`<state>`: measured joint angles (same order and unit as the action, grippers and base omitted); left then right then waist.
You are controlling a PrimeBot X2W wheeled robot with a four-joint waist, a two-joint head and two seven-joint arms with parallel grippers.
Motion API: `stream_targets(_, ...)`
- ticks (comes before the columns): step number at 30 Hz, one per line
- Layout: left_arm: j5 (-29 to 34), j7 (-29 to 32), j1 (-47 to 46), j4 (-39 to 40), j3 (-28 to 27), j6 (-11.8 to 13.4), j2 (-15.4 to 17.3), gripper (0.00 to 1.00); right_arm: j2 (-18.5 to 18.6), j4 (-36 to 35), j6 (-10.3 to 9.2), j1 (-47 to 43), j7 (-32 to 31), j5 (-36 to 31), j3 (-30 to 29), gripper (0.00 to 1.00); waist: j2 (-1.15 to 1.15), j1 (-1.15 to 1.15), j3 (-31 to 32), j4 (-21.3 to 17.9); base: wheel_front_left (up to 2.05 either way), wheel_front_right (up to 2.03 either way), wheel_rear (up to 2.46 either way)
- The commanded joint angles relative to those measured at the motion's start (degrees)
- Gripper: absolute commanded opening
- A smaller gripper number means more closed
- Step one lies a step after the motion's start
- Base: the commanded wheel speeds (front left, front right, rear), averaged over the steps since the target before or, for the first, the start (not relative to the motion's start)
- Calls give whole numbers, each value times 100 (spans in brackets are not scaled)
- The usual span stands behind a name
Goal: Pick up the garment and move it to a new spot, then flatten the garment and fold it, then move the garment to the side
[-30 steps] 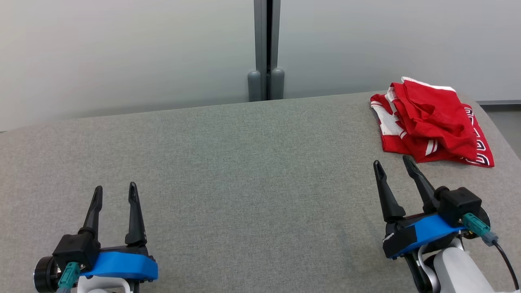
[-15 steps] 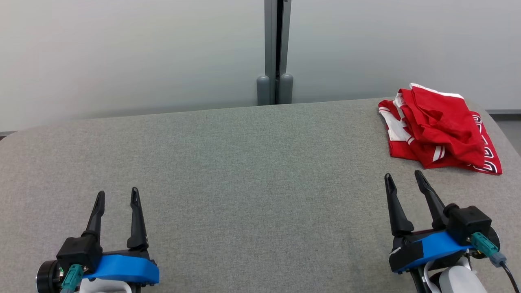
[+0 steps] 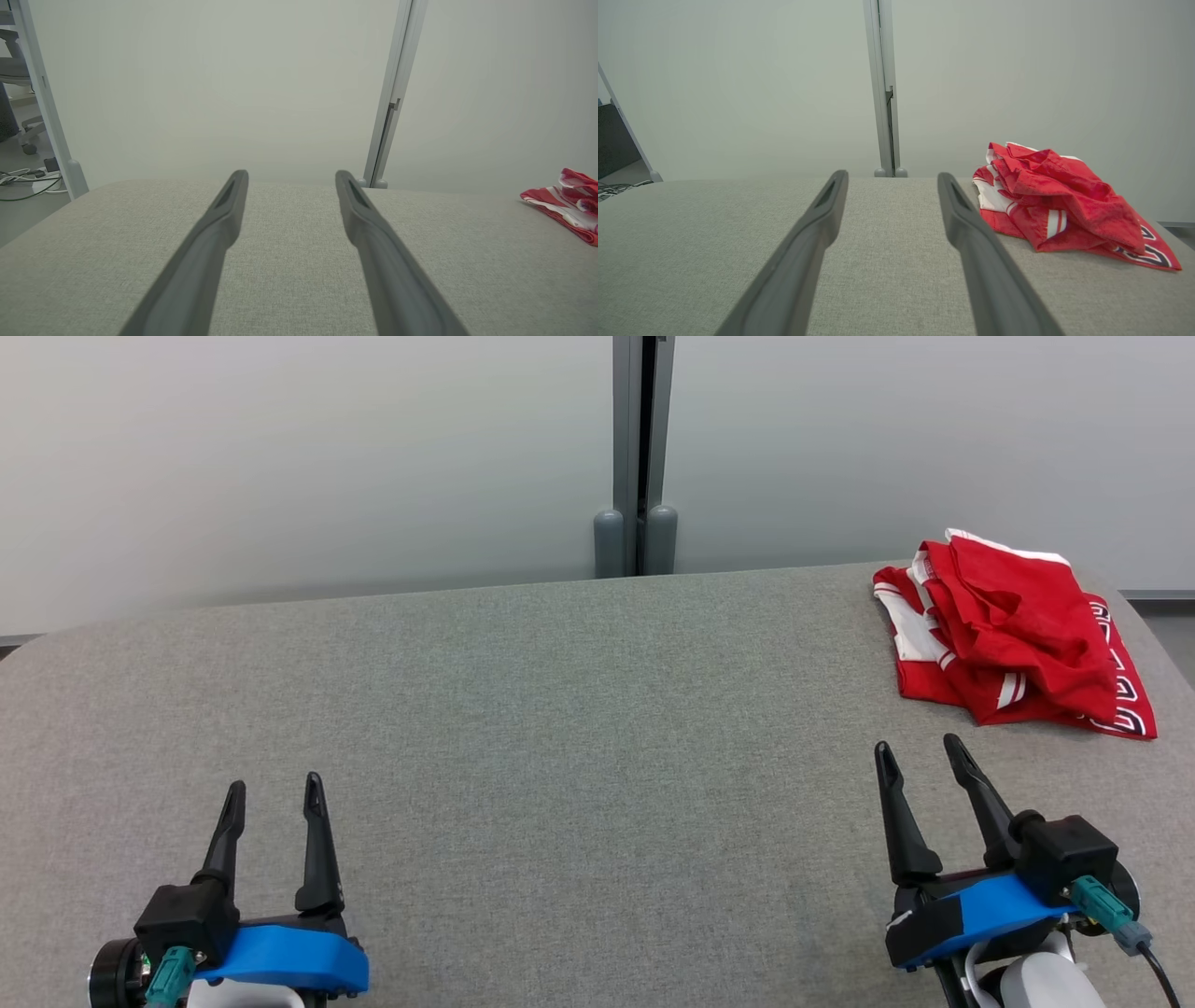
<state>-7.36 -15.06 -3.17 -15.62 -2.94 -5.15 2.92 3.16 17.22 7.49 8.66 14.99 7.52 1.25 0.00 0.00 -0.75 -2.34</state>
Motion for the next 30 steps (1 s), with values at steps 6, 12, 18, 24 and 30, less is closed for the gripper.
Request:
stream_targets(6, -66, -13, -9, -30, 12, -26, -3, 100, -26, -21, 1, -58, 25, -28, 9, 100, 0, 0, -16, 12, 0, 0, 0)
stream_targets(12, -107, 14, 0, -84, -13, -21, -2, 0, -14, 46, 0, -3, -10, 20, 7, 0, 0, 0, -14, 22, 0, 0, 0)
stream_targets(18, -338, 134, 94, -296, -55, -26, -21, 0, -23, 229, 0, -80, -112, 254, -32, 0, 0, 0, -13, 26, 0, 0, 0)
stream_targets(24, -1032, 317, 50, -263, -89, -44, -19, 0, -23, 178, 0, -92, -290, 950, -100, 0, 0, 0, -9, 36, 0, 0, 0)
stream_targets(30, -1678, 452, 35, -198, -88, -61, -16, 0, -23, 119, 0, -115, -439, 1597, -148, 0, 0, 0, -6, 46, 0, 0, 0)
